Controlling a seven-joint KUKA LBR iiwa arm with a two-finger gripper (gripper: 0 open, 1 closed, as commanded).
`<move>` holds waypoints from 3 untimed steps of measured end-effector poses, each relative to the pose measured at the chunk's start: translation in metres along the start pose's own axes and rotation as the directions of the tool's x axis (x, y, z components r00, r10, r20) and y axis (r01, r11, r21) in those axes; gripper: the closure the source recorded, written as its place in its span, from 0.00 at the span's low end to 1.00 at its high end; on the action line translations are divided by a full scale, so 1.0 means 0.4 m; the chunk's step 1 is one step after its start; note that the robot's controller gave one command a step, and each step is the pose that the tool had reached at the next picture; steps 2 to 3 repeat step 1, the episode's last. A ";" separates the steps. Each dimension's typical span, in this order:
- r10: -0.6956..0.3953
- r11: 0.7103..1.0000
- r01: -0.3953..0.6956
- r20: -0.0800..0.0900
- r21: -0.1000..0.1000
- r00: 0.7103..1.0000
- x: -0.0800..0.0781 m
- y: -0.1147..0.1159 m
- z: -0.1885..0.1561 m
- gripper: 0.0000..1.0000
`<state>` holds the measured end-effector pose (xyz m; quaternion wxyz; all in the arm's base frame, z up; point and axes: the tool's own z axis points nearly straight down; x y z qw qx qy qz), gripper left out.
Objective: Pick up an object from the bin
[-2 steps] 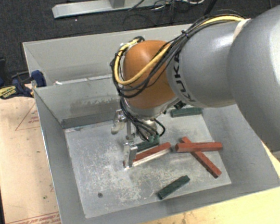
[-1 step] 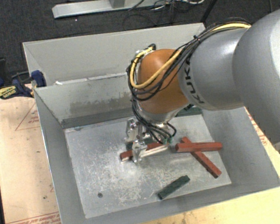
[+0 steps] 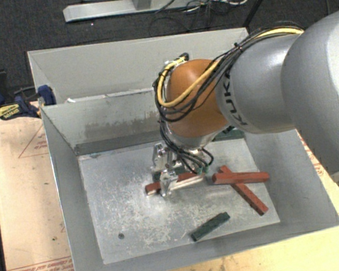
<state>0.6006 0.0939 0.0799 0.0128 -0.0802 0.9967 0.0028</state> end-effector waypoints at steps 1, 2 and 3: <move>-0.022 1.000 0.022 -0.020 0.002 1.000 0.090 0.024 -0.475 1.00; -0.022 1.000 0.022 -0.020 0.002 1.000 0.090 0.024 -0.475 1.00; -0.022 1.000 0.022 -0.020 0.002 1.000 0.090 0.024 -0.475 1.00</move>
Offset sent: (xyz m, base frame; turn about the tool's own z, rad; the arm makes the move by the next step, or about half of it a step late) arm 0.0000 0.0000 0.0000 0.0000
